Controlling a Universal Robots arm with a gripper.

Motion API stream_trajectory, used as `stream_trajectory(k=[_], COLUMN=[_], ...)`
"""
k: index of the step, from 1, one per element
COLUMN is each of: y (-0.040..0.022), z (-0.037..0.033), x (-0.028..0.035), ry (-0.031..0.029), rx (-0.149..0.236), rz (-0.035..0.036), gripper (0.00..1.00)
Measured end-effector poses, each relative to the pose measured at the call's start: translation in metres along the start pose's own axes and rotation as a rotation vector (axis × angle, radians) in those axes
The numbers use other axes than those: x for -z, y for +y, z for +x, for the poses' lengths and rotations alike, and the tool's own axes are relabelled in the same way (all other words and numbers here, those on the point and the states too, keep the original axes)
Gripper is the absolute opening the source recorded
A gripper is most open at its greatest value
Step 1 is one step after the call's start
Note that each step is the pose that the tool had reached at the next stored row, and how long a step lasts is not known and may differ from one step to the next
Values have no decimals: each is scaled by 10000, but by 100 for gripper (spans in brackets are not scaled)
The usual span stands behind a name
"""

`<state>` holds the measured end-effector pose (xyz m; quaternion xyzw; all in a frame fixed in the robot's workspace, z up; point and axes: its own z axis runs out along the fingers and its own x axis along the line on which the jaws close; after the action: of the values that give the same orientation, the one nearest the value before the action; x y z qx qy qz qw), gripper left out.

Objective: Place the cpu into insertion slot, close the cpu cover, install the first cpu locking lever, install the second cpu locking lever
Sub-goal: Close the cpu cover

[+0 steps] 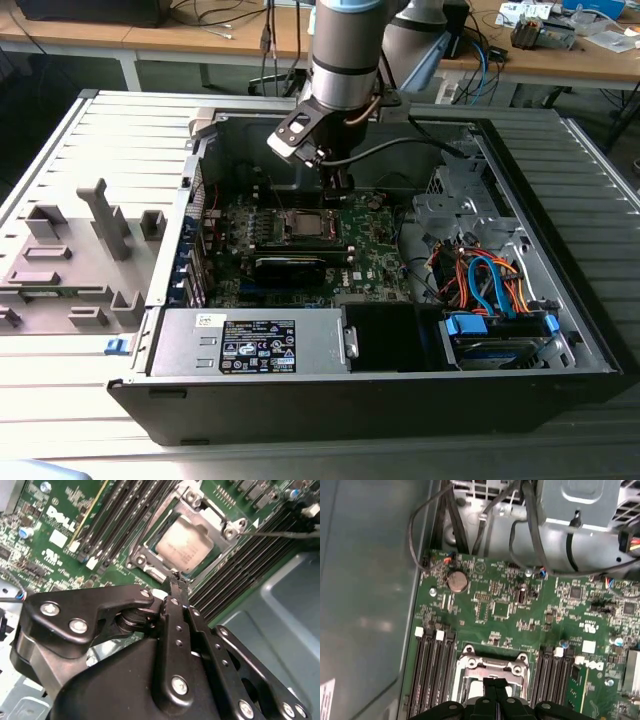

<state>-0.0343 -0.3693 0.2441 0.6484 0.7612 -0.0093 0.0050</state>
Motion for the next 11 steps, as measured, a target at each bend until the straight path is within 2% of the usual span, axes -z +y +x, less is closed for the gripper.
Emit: stream_trajectory(k=[4, 8, 11], y=[-80, -116, -176], z=[15, 21, 31], x=[-79, -104, -128], ry=[0, -1, 1], rx=[0, 0, 0], rz=[0, 1, 0], gripper=[11, 11, 11])
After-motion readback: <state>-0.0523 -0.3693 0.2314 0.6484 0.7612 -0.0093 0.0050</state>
